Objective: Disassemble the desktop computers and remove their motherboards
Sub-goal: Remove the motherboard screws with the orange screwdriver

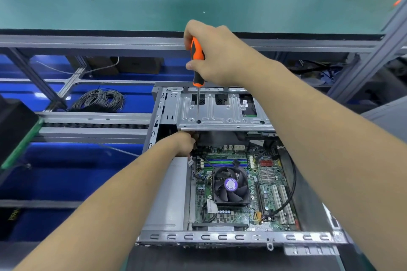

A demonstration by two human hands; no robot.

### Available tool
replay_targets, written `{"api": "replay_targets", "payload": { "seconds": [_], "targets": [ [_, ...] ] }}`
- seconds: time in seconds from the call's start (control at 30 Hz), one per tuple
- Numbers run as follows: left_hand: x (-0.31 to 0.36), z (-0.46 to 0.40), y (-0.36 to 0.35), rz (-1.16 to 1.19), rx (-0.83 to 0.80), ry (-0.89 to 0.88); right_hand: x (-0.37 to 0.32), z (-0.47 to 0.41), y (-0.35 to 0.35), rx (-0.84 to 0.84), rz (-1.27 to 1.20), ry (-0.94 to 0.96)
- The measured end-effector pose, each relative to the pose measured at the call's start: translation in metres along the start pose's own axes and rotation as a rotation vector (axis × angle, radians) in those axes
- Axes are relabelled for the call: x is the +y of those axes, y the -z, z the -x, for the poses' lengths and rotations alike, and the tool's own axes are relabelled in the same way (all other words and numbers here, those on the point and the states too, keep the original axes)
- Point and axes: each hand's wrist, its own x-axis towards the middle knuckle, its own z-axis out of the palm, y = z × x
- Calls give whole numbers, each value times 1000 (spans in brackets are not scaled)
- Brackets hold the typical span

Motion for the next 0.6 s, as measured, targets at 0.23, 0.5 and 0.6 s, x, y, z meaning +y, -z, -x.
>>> {"api": "replay_targets", "payload": {
  "seconds": [0.23, 0.5, 0.6],
  "targets": [
    [-5, -8, -2, -21, -37, -9, -3, 0, 2, -6, 19, -7],
    [-6, -10, -2, 17, -85, 1, -3, 2, 4, -2, 13, -25],
    [-8, -12, -3, 31, -78, 11, -2, 2, 3, 2, 14, -29]
  ]
}}
